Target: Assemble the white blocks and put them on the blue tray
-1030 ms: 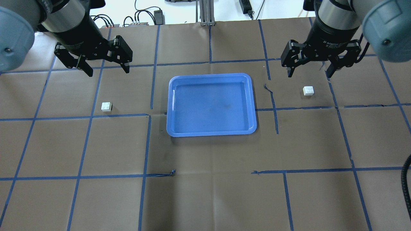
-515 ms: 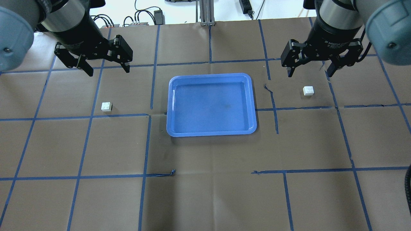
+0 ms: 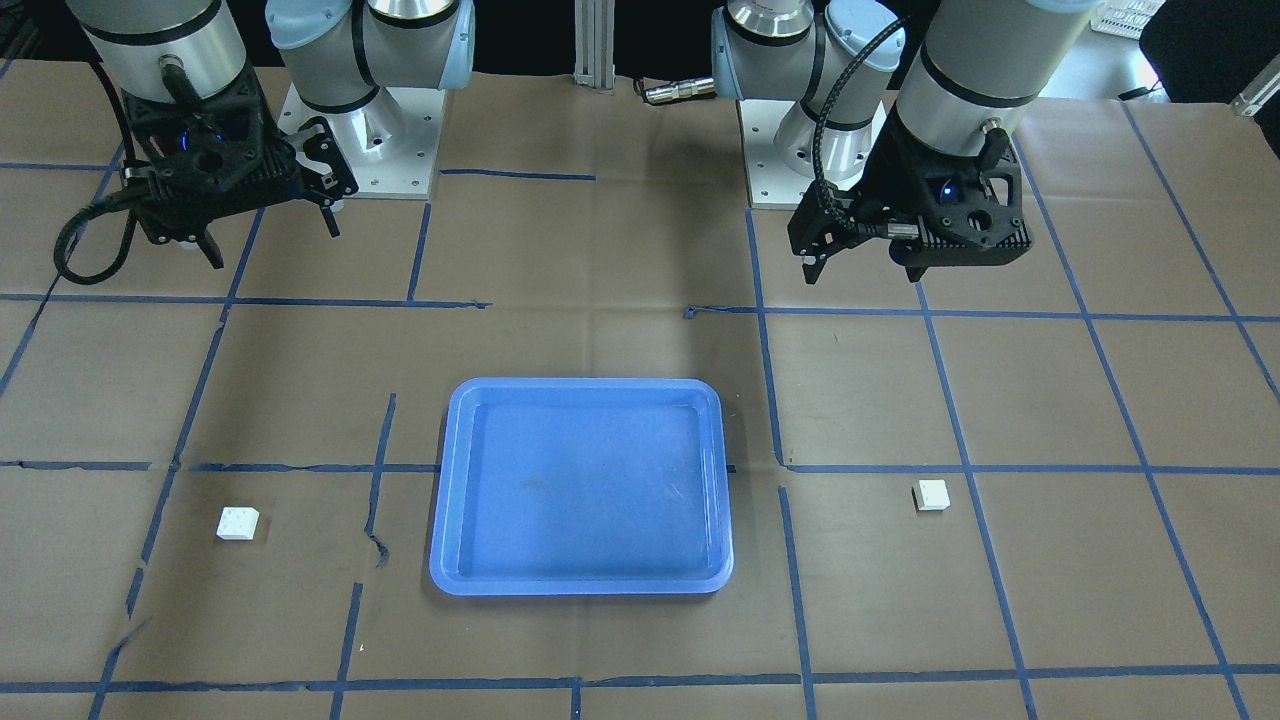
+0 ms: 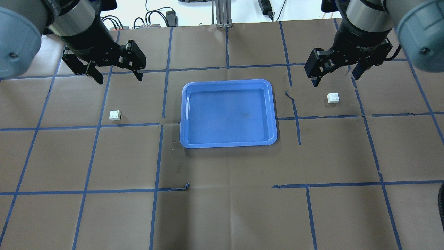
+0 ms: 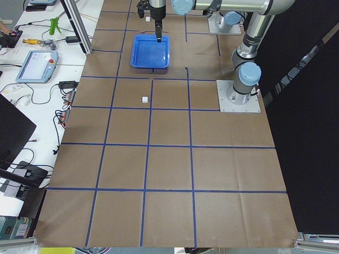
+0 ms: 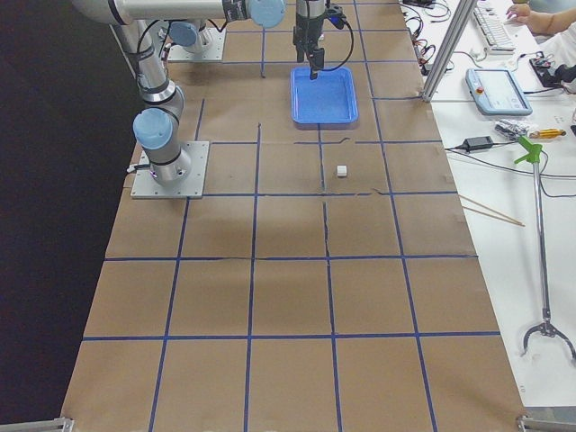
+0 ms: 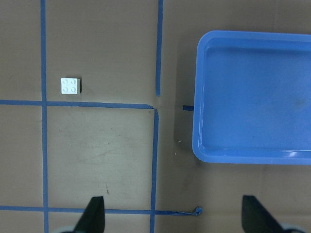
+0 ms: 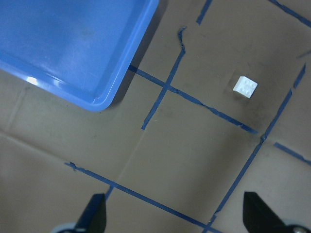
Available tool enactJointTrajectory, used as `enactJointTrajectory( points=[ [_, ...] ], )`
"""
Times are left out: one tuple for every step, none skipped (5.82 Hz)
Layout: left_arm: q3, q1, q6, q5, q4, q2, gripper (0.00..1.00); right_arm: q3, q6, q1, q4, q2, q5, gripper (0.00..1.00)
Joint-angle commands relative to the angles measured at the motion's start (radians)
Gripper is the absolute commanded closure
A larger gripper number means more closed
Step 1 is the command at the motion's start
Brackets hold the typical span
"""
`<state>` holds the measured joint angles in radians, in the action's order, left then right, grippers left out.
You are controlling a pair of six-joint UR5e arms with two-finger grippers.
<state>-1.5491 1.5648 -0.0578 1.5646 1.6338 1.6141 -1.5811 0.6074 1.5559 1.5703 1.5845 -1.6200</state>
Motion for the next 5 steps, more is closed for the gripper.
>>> enactJointTrajectory(
  points=[
    [-0.060,-0.014,-0.004,0.006,0.209,0.079,0.00,-0.006,0.506,-0.051,0.004,-0.039,0.003,0.00],
    [-0.133,-0.014,-0.008,0.002,0.209,0.155,0.00,-0.007,0.725,-0.109,0.005,-0.046,0.009,0.00],
    [-0.185,-0.011,-0.025,-0.014,0.210,0.235,0.00,-0.005,0.905,-0.191,0.005,-0.064,0.020,0.00],
    [-0.204,-0.011,-0.086,-0.021,0.221,0.280,0.00,0.004,1.068,-0.261,0.010,-0.101,0.026,0.00],
    [-0.207,-0.011,-0.129,-0.020,0.219,0.312,0.00,0.006,1.224,-0.320,0.049,-0.136,0.081,0.00]
  ],
)
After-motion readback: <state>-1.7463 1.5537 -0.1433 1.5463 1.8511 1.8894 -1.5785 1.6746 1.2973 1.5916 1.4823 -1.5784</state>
